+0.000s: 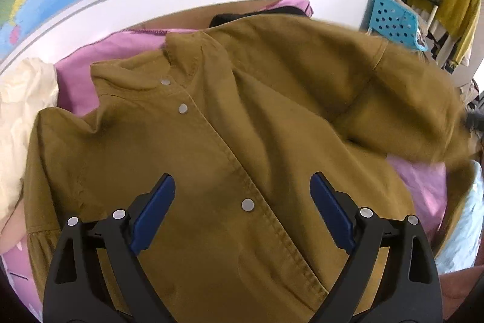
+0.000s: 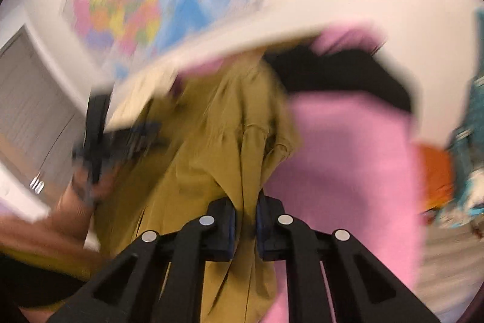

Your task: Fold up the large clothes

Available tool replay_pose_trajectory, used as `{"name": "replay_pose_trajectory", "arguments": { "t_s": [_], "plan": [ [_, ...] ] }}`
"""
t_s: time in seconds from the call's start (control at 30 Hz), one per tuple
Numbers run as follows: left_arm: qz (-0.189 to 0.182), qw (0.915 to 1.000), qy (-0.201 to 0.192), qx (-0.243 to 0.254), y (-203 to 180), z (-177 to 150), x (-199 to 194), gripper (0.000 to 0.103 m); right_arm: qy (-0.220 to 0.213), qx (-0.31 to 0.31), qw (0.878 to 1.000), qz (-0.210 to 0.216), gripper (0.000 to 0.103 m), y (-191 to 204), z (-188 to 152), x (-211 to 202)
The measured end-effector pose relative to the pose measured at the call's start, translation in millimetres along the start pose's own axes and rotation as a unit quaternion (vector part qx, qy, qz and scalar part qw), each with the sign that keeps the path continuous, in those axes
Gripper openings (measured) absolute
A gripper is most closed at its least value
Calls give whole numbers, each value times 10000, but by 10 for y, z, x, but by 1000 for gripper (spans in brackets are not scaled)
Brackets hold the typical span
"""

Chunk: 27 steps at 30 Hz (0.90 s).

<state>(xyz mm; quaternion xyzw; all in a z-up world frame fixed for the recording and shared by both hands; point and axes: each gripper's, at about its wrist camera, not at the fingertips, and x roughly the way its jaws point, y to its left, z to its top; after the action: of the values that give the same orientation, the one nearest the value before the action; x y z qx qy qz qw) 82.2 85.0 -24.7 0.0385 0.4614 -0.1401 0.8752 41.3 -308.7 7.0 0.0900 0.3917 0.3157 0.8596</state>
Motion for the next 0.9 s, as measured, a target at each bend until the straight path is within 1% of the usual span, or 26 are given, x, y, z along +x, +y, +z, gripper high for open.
{"name": "replay_pose_trajectory", "arguments": {
  "t_s": [0.03,0.07,0.1,0.13,0.17,0.2,0.23,0.27,0.33,0.37,0.4,0.43,0.47,0.5,0.53,0.57,0.6,0.63,0.67,0.7,0.73,0.77,0.87,0.9],
  "plan": [
    [48,10000,-52,-4,25,-22,-64,90,-183,52,9998,-103,10,-76,95,-109],
    [113,9999,-87,-22,61,-64,-133,90,-410,173,9984,-356,10,-209,207,-248],
    [200,9997,-99,-45,85,-75,-147,90,-511,191,9960,-708,10,-335,305,-308],
    [323,9994,-121,-61,121,-95,-166,90,-536,315,9945,-845,11,-495,382,-292],
    [475,9987,-137,-89,167,-125,-186,90,-491,470,9936,-897,12,-630,399,-271],
    [551,9983,-143,-123,220,-157,-207,90,-311,556,9917,-1121,13,-777,415,-149],
    [625,9977,-151,-219,308,-212,-242,90,-170,577,9862,-1541,16,-896,407,13],
    [690,9969,-162,-333,411,-263,-294,90,-43,651,9825,-1747,16,-945,389,188],
    [944,9934,-196,-617,658,-424,-430,90,388,942,9764,-1902,25,-1181,248,498],
    [1060,9916,-213,-714,747,-488,-486,91,504,1063,9737,-1953,26,-1237,187,604],
    [1293,9874,-243,-877,897,-603,-582,93,607,1158,9736,-1873,28,-1284,117,693],
    [1467,9841,-245,-969,982,-672,-648,93,600,1159,9735,-1876,39,-1279,70,715],
    [1669,9802,-234,-1039,1069,-751,-722,93,533,1131,9715,-2011,46,-1269,33,670],
    [1956,9743,-213,-1094,1176,-848,-804,93,400,1081,9686,-2205,57,-1214,25,606],
    [2188,9689,-188,-1142,1251,-918,-877,94,259,1031,9673,-2302,59,-1121,-2,535],
    [2339,9648,-156,-1191,1330,-996,-926,96,2,964,9666,-2375,61,-1043,-6,407],
    [2355,9639,-120,-1236,1401,-1056,-978,97,-212,907,9667,-2383,69,-956,-12,293],
    [2218,9667,-29,-1273,1467,-1143,-997,97,-385,831,9691,-2289,71,-859,32,219],
    [2138,9683,65,-1294,1495,-1205,-994,97,-567,671,9763,-1976,71,-688,6,146],
    [2085,9694,148,-1288,1517,-1267,-978,97,-605,577,9801,-1801,75,-607,-12,103],
    [1940,9730,253,-1224,1512,-1329,-946,97,-606,426,9846,-1585,80,-451,-67,85],
    [1883,9750,322,-1132,1490,-1373,-909,97,-570,330,9872,-1451,80,-354,-101,99],
    [1917,9774,371,-810,1361,-1466,-830,97,-233,148,9955,-906,81,-67,-250,329],
    [1954,9774,359,-727,1339,-1470,-809,93,-139,124,9969,-762,81,-11,-299,418]
  ]
}}
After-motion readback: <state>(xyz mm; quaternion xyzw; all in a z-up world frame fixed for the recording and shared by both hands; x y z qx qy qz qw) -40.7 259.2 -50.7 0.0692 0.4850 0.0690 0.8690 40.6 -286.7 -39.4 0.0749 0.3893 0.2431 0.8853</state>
